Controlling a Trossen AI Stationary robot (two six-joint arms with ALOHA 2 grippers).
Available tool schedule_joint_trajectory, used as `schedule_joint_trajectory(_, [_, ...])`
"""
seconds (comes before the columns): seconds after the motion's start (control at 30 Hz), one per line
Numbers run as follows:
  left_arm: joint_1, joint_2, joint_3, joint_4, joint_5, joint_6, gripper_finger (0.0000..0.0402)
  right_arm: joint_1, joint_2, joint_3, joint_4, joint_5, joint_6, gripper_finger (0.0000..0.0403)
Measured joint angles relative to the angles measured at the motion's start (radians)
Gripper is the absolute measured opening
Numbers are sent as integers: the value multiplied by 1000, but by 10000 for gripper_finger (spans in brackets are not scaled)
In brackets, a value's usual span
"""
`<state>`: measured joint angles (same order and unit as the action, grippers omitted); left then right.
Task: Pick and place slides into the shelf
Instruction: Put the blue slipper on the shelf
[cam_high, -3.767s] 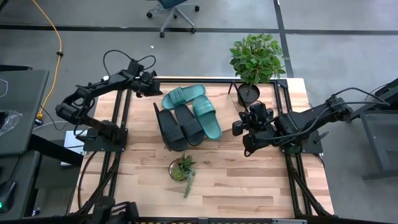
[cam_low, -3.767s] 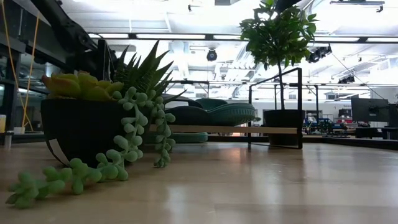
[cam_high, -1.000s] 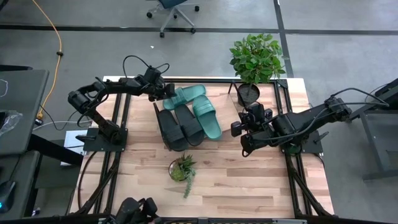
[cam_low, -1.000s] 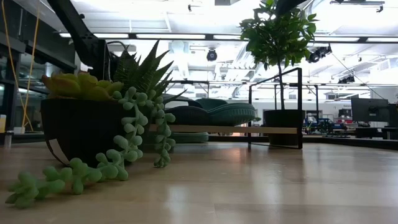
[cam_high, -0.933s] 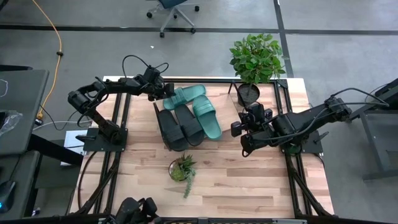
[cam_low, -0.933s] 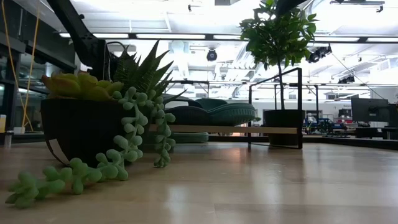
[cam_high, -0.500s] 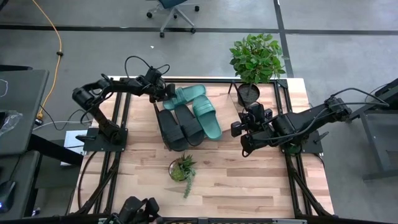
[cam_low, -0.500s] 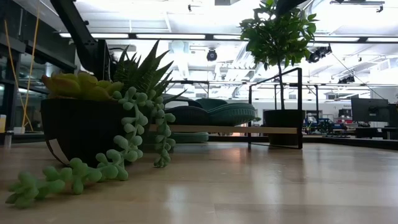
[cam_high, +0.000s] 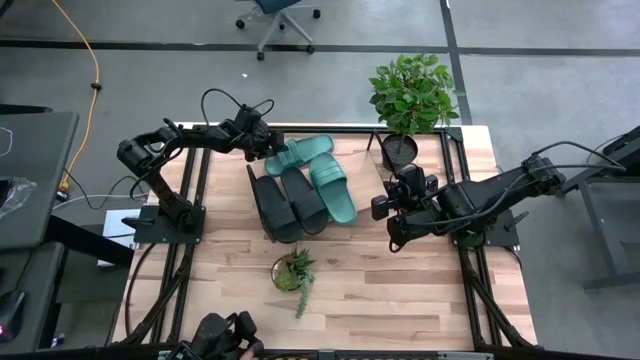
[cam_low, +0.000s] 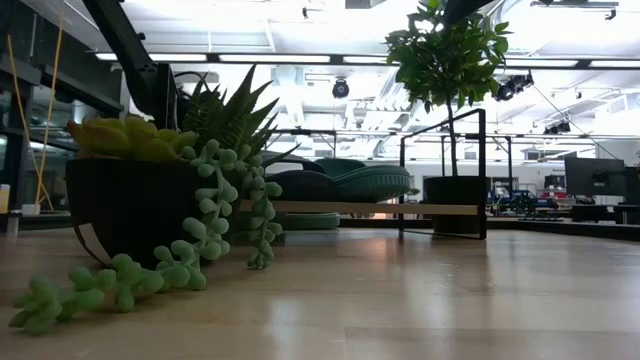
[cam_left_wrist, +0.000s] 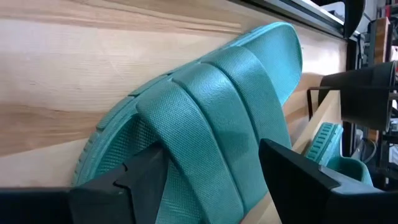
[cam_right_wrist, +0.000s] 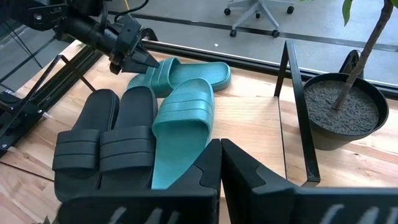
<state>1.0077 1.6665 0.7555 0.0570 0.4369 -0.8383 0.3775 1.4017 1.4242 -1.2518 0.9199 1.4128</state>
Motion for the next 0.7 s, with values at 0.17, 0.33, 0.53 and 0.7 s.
schedule_joint_trajectory(0.17, [0, 0, 0, -1, -11, -4, 238, 0, 0, 0, 0, 3, 0, 1])
schedule_joint_trajectory(0.33, [0, 0, 0, -3, -12, -4, 209, 0, 0, 0, 0, 3, 0, 1])
schedule_joint_trajectory(0.53, [0, 0, 0, -3, -14, -4, 145, 0, 0, 0, 0, 4, 0, 1])
schedule_joint_trajectory(0.7, [0, 0, 0, -2, -20, -4, 94, 0, 0, 0, -1, 4, 0, 1])
